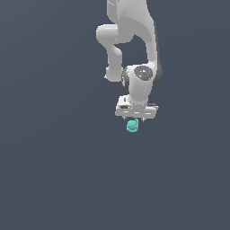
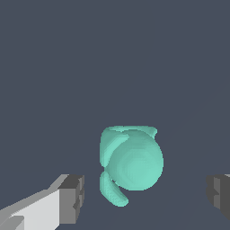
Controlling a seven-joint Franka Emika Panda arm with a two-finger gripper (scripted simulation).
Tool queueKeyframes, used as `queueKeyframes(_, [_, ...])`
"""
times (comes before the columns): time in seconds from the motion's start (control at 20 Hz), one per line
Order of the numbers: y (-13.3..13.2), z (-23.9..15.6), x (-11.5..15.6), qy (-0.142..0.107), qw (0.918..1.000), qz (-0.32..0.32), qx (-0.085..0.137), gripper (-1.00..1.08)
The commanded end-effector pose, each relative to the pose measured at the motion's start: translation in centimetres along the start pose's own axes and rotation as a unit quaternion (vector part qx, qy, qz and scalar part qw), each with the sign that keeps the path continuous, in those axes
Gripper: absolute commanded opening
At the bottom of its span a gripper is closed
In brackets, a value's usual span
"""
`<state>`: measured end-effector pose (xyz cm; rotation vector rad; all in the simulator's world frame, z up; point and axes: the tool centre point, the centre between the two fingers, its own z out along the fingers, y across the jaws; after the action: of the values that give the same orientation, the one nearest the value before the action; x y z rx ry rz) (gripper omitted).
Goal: Pick up the object and move it to a goal position.
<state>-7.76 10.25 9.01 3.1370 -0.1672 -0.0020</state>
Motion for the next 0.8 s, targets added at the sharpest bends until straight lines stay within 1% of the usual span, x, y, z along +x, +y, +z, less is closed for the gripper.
queueKeyframes(0.0, [0.0,0.0,0.0,0.0,1.0,0.0,0.0,1.0])
queueKeyframes(0.2, [0.0,0.8,0.0,0.0,1.0,0.0,0.0,1.0])
queueKeyframes(0.55, [0.0,4.0,-0.2,0.001,1.0,0.001,0.0,1.0])
queueKeyframes(0.75, [0.0,5.0,-0.2,0.001,1.0,0.001,0.0,1.0])
